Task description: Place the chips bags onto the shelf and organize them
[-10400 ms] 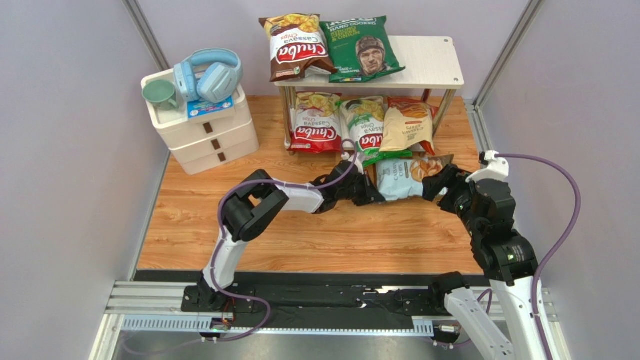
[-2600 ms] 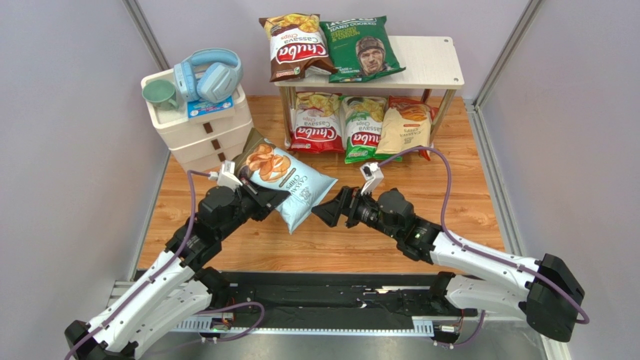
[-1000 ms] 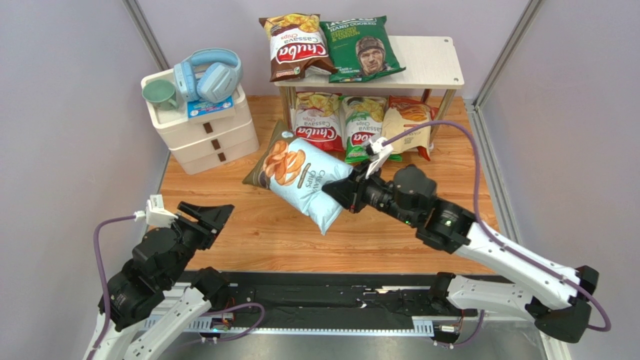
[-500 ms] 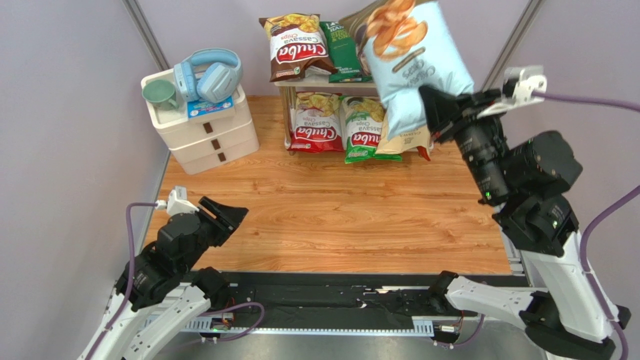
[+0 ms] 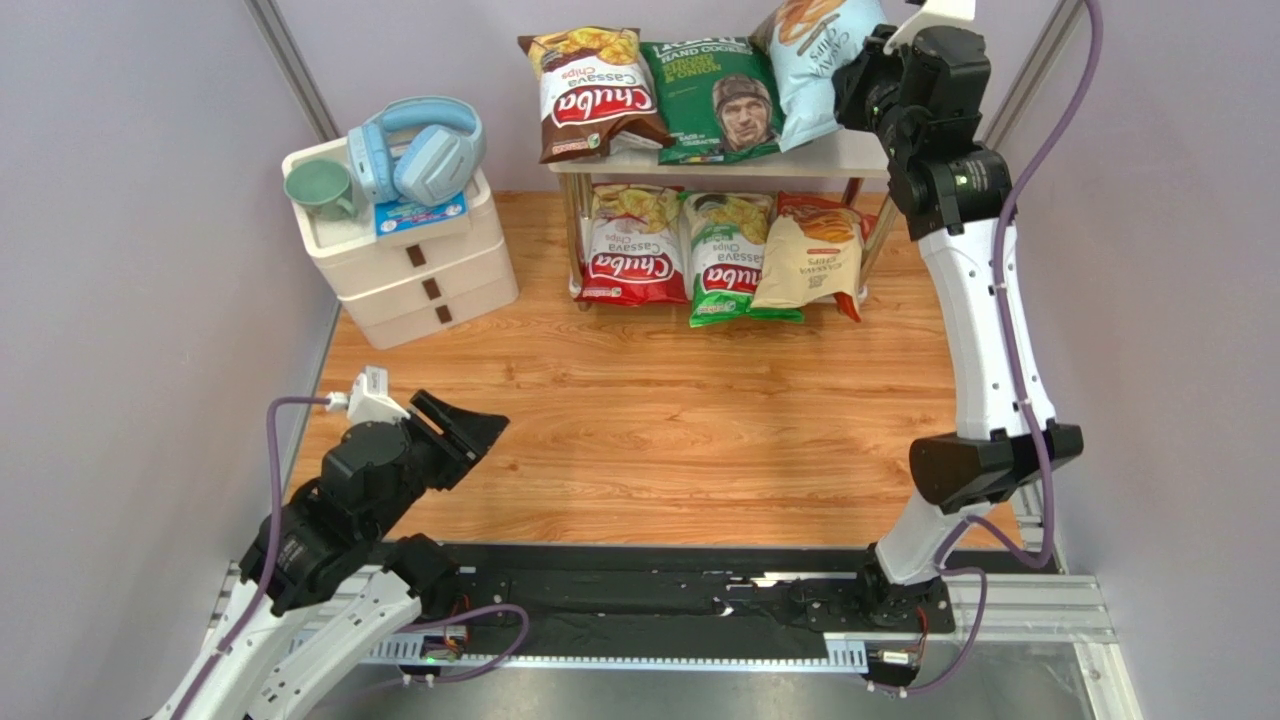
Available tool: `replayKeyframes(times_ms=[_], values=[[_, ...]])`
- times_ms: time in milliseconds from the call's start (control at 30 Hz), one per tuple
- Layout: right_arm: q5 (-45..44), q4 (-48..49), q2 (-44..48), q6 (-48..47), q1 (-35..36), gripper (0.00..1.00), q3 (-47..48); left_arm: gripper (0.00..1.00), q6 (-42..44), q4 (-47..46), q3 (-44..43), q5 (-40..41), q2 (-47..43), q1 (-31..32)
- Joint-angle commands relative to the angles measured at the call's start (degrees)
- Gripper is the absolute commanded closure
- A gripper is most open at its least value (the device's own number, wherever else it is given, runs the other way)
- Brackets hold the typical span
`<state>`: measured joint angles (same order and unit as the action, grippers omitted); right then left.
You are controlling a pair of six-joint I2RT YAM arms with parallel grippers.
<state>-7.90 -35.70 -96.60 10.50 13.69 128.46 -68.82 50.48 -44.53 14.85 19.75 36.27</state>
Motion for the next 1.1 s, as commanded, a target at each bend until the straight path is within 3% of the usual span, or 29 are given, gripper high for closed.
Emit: replayKeyframes(times_ms=[0, 100, 367, 567, 733, 933, 1067], values=[[4.36, 6.60, 0.36, 3.29, -3.67, 1.00, 0.22, 0.44, 1.23, -2.49, 1.02, -1.49, 0.90, -0.06], [9.28, 9.60, -0.78, 8.39, -7.62, 1.00, -1.81, 0.44, 1.32, -3.28, 1.38, -1.93, 1.61, -0.06], [10.89, 22.59, 2.73, 12.61, -10.97, 1.00, -14.29, 0.44, 1.58, -3.37, 1.82, -2.72, 1.96, -0.15], [13.61, 19.53, -1.92, 14.72, -13.17, 1.00, -8.67, 0.45, 1.40, -3.46, 1.99, -2.90, 1.87, -0.06], [13.79, 28.12, 1.14, 16.47, -15.27, 1.00, -17.08, 0.46, 1.32, -3.37, 2.35, -3.25, 1.70, -0.15], [15.99, 25.08, -2.36, 18.15, -16.68, 1.00, -13.16, 0.46, 0.88, -3.54, 2.96, -3.42, 1.70, -0.15], [15.98, 27.26, -0.79, 19.11, -16.68, 1.00, -18.93, 0.46, 0.70, -3.81, 3.31, -3.51, 1.70, -0.15]])
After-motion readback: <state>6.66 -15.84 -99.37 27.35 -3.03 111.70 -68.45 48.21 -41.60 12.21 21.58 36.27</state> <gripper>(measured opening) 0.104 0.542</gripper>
